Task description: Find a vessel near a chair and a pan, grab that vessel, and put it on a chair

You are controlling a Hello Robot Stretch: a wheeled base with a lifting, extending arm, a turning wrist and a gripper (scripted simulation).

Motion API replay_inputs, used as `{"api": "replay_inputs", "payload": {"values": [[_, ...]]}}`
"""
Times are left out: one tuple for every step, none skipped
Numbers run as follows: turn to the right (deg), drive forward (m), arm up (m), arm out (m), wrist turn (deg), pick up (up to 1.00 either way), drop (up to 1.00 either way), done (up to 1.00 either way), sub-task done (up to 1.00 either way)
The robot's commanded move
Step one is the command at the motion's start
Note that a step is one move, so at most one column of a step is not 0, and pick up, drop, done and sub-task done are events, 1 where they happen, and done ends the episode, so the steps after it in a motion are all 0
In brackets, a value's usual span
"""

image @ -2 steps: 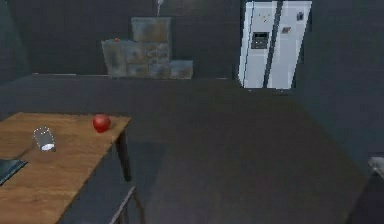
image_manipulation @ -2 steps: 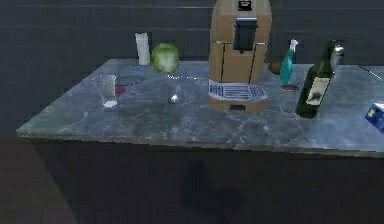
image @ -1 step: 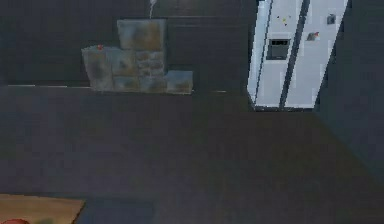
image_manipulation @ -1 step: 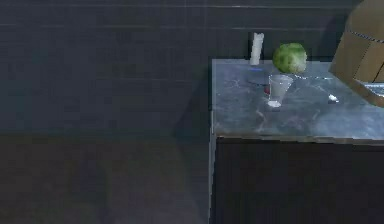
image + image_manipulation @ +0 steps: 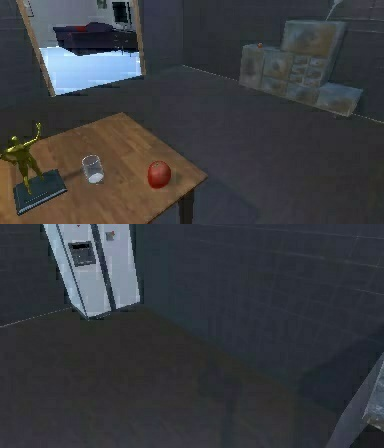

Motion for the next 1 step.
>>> {"api": "replay_inputs", "payload": {"values": [[0.0, 0.35, 0.0, 0.0, 0.0, 0.0, 0.0, 0.0, 0.0]]}}
